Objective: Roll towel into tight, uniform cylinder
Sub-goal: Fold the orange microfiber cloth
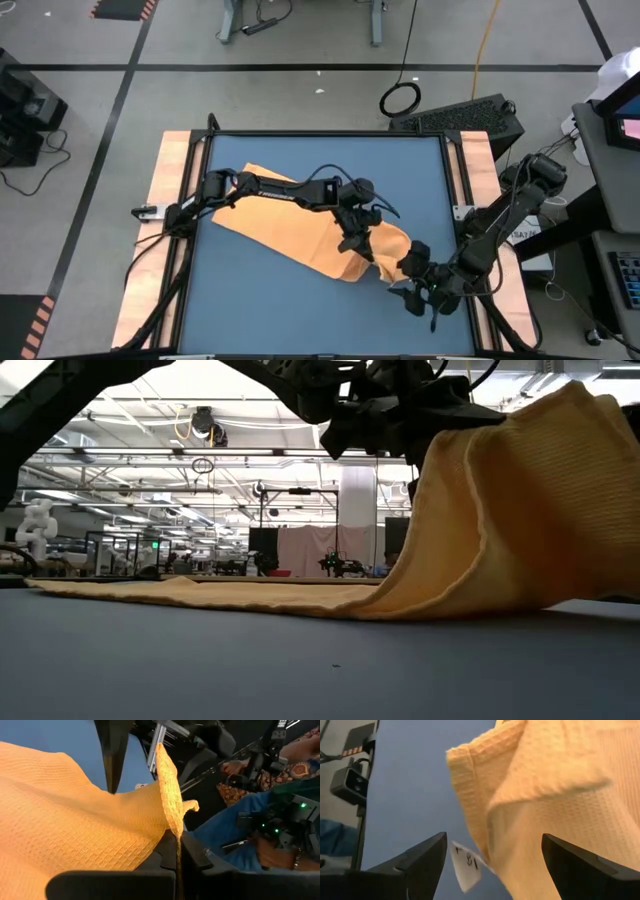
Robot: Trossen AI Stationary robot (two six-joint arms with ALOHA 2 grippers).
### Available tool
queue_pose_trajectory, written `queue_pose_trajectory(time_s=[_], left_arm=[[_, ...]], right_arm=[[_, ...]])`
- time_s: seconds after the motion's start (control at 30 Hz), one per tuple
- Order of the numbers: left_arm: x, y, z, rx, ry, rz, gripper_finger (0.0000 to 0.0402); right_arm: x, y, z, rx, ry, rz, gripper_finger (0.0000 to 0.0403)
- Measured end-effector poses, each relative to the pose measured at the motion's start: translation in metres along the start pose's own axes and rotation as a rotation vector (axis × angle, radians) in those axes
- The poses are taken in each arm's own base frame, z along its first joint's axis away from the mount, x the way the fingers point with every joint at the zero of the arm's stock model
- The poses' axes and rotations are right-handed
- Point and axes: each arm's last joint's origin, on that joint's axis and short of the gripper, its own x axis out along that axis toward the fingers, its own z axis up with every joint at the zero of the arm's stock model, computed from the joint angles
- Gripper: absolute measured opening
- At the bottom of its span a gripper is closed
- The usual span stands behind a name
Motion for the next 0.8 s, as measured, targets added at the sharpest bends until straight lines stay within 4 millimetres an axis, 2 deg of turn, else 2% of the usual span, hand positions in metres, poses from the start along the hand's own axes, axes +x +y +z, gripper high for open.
queue_pose_trajectory(time_s=[0.43,0.67,0.8], left_arm=[[0.002,0.003,-0.006,-0.138,0.010,0.009,0.0001],[0.002,0.003,-0.006,-0.143,0.012,0.011,0.0001],[-0.001,0.005,-0.005,-0.145,0.006,0.016,0.0001]], right_arm=[[0.008,0.018,0.027,-0.016,-0.052,-0.144,0.0314],[0.012,0.025,0.030,-0.073,-0.026,-0.189,0.0313],[0.010,0.023,0.031,-0.020,-0.007,-0.244,0.0313]])
